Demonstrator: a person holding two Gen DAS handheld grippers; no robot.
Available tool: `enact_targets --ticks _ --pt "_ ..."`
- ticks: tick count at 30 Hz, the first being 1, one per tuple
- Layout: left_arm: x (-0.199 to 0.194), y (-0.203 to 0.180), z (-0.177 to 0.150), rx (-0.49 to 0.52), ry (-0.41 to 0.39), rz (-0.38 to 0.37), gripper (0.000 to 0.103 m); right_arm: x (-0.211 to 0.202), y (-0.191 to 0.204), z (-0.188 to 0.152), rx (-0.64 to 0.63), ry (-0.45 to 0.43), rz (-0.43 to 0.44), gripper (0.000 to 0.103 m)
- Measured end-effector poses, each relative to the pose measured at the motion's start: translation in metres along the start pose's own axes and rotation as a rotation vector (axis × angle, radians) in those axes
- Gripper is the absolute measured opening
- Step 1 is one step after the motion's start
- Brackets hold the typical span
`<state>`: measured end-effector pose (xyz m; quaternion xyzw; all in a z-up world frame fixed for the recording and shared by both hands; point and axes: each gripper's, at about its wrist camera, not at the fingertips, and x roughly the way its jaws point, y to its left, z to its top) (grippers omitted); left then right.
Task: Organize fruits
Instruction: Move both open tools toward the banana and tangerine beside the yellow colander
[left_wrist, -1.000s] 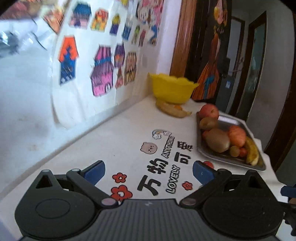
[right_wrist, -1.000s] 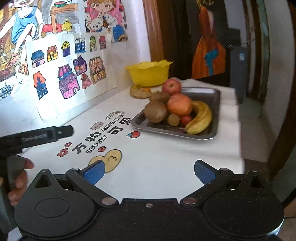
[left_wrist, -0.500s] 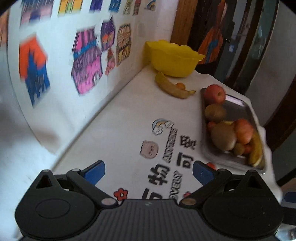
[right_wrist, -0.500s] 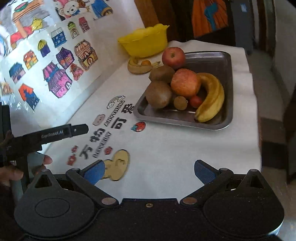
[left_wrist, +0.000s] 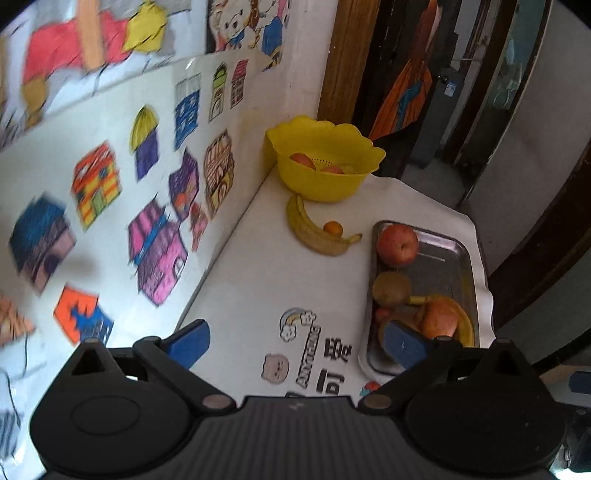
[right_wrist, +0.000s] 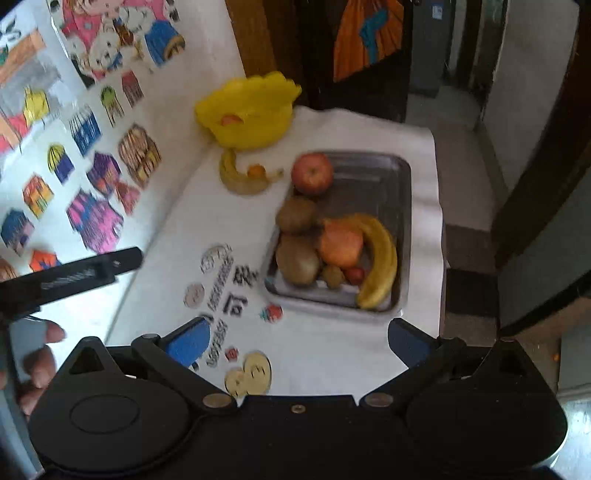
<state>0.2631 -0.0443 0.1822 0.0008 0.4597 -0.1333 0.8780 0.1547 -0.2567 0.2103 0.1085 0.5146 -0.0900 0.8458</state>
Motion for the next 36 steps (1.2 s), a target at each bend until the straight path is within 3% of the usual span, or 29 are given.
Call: enact_targets --ticks 6,10,15,19,25,27,32,36 --pt "0.015 -0.024 0.028 -0.027 0.042 0.091 0.103 0.025 -0.019 0.045 -0.054 0.074 0.058 0.102" --pt "0.035 -0.038 0.038 -0.1 0.09 0.106 0.102 0.053 -0.03 0.072 -0.108 0.124 0.107 0.102" --pt "0.066 -0.047 0.047 -0.167 0.109 0.152 0.102 0.085 -0.04 0.103 -0.173 0.138 0.157 0.102" --pt "0.096 -0.047 0.053 -0.156 0.124 0.187 0.102 0.112 -0.043 0.118 -0.187 0.119 0.163 0.102" --pt "0.147 -0.042 0.059 -0.077 0.131 0.169 0.102 0.144 -0.048 0.125 -0.155 0.07 0.091 0.102" --pt "0.156 -0.039 0.062 -0.07 0.109 0.165 0.102 0.148 -0.051 0.127 -0.141 0.036 0.106 0.102" --pt "0.192 -0.029 0.072 -0.105 0.111 0.191 0.103 0.153 -0.056 0.133 -0.154 -0.18 0.133 0.102" --pt "0.214 -0.02 0.08 -0.151 0.116 0.189 0.102 0.168 -0.052 0.139 -0.18 -0.28 0.142 0.102"
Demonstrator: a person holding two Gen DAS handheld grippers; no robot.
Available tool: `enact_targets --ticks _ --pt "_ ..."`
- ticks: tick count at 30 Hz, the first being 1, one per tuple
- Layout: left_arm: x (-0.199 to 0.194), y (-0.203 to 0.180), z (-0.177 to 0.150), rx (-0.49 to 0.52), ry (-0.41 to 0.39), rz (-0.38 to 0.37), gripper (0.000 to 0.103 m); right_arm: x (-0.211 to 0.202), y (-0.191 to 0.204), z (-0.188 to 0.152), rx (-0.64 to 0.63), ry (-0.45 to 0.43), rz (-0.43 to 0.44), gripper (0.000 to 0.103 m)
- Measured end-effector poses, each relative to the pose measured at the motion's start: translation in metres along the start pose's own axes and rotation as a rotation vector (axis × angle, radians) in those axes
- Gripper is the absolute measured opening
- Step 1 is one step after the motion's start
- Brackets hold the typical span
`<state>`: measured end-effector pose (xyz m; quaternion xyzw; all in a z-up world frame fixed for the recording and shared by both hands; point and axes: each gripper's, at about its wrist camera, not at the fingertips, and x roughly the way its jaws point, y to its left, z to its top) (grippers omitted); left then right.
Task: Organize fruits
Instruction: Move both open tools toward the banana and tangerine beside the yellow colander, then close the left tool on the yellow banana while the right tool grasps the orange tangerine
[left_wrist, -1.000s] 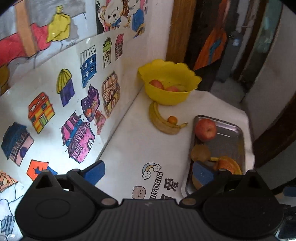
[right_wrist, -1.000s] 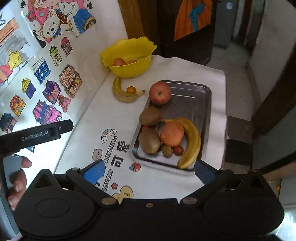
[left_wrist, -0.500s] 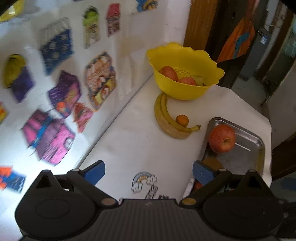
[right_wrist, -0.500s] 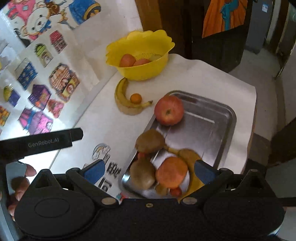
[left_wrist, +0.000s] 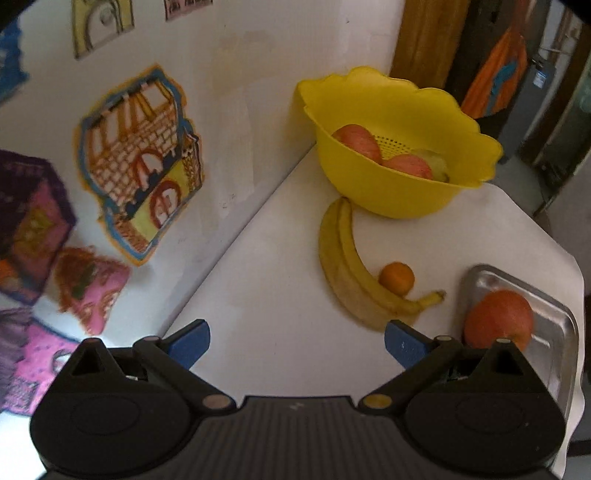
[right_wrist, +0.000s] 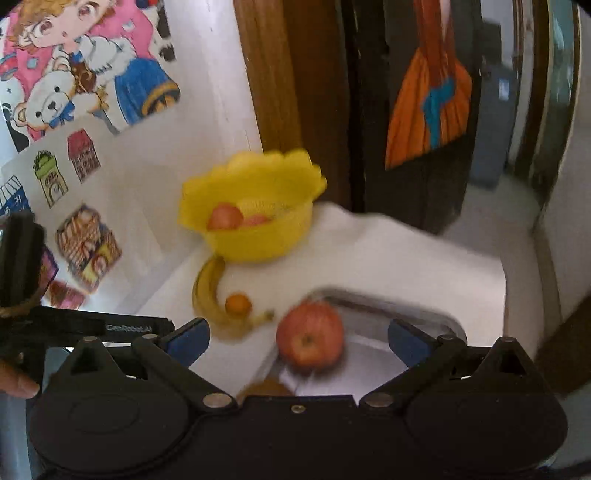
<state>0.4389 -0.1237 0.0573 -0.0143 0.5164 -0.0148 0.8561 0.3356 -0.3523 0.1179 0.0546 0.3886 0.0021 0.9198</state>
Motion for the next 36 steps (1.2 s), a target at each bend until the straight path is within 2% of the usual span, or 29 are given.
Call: enact_targets --ticks 4,12,18,24,30,32,36 --pt "0.018 -0.001 0.005 -0.012 0.008 -0.003 0.102 0.022 0.0 0.001 -0.004 -0.007 0.0 0.102" --pt "0.045 -0.002 0.014 -0.083 0.006 -0.04 0.102 0.053 0.008 0.005 -0.124 -0.042 -0.087 0.102" --pt "0.066 -0.009 0.022 -0.075 0.025 -0.016 0.102 0.081 0.011 0.011 -0.142 -0.021 -0.103 0.102" --pt "0.082 -0.012 0.039 -0.104 0.055 -0.029 0.1 0.102 0.021 0.013 -0.212 -0.012 -0.15 0.102" --pt "0.093 -0.017 0.049 -0.122 0.059 -0.074 0.095 0.115 0.026 0.009 -0.207 -0.007 -0.141 0.102" --pt "0.093 -0.016 0.05 -0.119 0.059 -0.076 0.086 0.118 0.027 0.007 -0.211 -0.002 -0.137 0.102" --pt "0.094 -0.014 0.049 -0.085 0.051 -0.024 0.077 0.122 0.032 0.004 -0.22 -0.004 -0.128 0.102"
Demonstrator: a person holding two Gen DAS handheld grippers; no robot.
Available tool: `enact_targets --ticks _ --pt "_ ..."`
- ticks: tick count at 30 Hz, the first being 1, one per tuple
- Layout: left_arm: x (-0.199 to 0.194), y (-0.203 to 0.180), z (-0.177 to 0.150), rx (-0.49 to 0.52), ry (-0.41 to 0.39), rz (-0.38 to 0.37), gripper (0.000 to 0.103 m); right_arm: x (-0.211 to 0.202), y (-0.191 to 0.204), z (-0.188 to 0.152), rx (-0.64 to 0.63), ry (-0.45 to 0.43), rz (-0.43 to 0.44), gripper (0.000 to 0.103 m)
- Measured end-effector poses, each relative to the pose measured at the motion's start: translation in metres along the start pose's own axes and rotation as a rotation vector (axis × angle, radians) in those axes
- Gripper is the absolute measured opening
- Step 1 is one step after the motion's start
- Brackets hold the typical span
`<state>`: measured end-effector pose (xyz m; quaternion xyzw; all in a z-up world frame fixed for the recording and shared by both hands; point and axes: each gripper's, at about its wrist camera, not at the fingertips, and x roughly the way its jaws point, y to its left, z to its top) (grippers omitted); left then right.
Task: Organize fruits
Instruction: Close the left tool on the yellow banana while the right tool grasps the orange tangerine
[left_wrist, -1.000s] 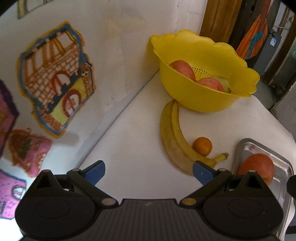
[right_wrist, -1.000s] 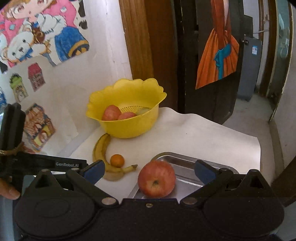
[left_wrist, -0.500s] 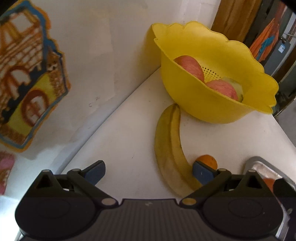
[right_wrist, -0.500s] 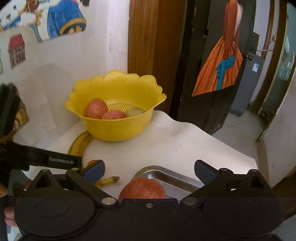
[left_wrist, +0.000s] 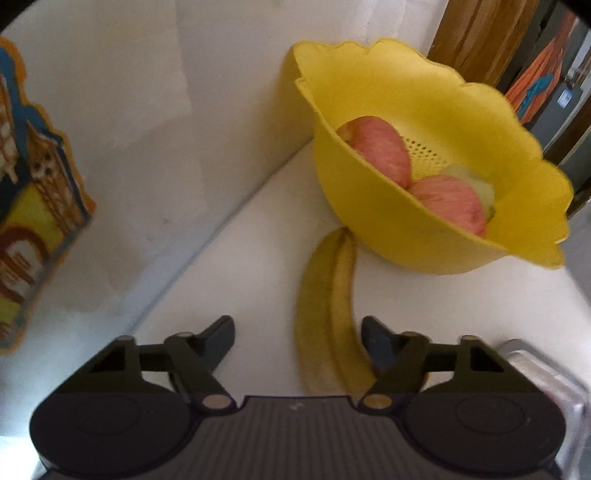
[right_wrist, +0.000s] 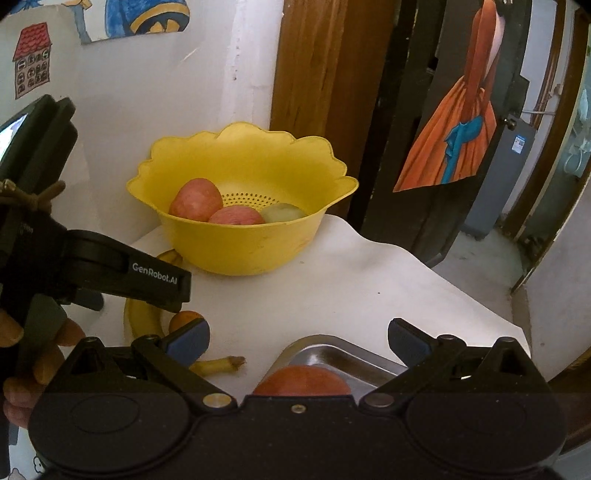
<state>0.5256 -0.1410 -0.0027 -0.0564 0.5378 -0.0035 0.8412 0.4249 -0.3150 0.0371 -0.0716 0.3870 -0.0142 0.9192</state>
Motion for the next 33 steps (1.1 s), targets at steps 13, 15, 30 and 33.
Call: enact_targets --ticks 13,15,30,33 --pt "-0.015 0.018 -0.007 0.049 0.022 -0.016 0.059 0.008 0.015 -0.001 -0.055 0.019 0.026 0.102" --pt "-0.019 0.028 -0.012 0.063 0.035 -0.006 0.059 0.009 0.017 0.0 -0.069 0.022 0.036 0.102" --pt "-0.035 0.07 -0.037 0.048 0.066 -0.018 0.068 0.061 0.049 0.013 -0.234 0.165 0.151 0.091" --pt "-0.032 0.081 -0.032 0.04 0.06 -0.049 0.068 0.064 0.056 0.01 -0.271 0.152 0.16 0.079"
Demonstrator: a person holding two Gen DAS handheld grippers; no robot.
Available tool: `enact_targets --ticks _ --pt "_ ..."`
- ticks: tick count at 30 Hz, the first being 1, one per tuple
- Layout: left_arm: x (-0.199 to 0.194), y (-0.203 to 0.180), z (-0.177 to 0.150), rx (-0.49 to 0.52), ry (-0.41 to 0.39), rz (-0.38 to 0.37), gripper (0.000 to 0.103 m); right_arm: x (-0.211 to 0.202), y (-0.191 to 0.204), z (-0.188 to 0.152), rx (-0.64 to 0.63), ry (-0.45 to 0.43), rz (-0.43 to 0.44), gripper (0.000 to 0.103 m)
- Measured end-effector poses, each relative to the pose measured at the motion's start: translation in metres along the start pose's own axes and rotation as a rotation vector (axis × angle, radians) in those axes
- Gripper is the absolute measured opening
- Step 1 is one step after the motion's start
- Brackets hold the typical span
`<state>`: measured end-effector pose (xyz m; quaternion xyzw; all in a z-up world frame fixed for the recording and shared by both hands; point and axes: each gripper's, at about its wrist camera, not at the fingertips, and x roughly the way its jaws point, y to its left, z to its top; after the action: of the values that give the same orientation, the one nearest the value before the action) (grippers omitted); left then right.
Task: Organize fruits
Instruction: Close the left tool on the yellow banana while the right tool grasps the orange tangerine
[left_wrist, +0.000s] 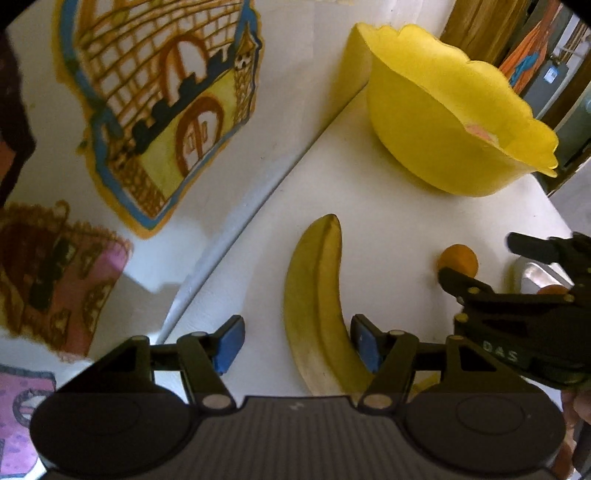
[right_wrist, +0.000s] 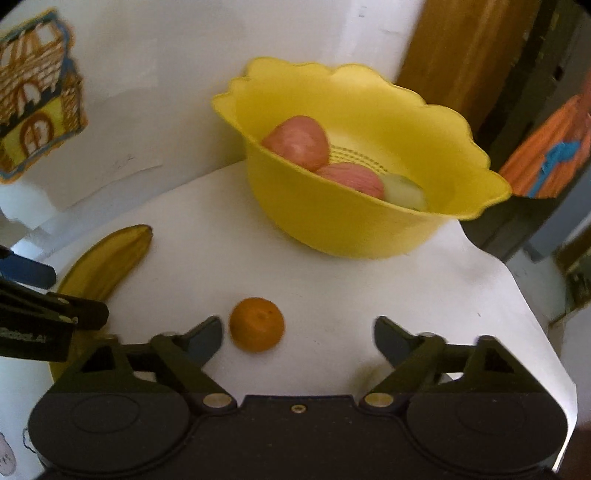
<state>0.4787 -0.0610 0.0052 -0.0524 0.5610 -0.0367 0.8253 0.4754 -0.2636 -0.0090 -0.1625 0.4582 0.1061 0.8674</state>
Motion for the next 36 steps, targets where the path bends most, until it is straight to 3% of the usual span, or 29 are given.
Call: enact_targets --ticks 7,10,13,15,17,29,36 --pt "-0.002 -0.004 -0.006 0.004 -0.009 0.005 0.069 0.005 0.014 0.0 0.0 0.001 0.041 0.064" --pt "-0.007 -0.006 -0.011 0.009 -0.022 -0.047 0.062 0.004 0.017 -0.001 0.031 -0.006 0.046 0.053" --pt "-0.006 -0.004 -0.013 -0.003 -0.032 -0.069 0.062 0.002 0.015 -0.003 0.098 -0.001 0.067 0.044" --pt "-0.006 -0.006 -0.015 -0.001 -0.037 -0.054 0.059 0.001 0.014 -0.005 0.136 -0.004 0.067 0.041" --pt "-0.003 -0.009 -0.018 0.003 -0.043 -0.037 0.045 0.0 0.013 -0.007 0.152 -0.012 0.055 0.035" --pt "-0.012 -0.002 -0.039 0.023 -0.03 -0.088 0.043 -0.028 0.026 -0.032 0.245 0.025 0.14 0.035" --pt "-0.019 0.005 -0.045 -0.011 -0.031 -0.09 0.051 -0.055 0.045 -0.064 0.309 0.011 0.14 0.035"
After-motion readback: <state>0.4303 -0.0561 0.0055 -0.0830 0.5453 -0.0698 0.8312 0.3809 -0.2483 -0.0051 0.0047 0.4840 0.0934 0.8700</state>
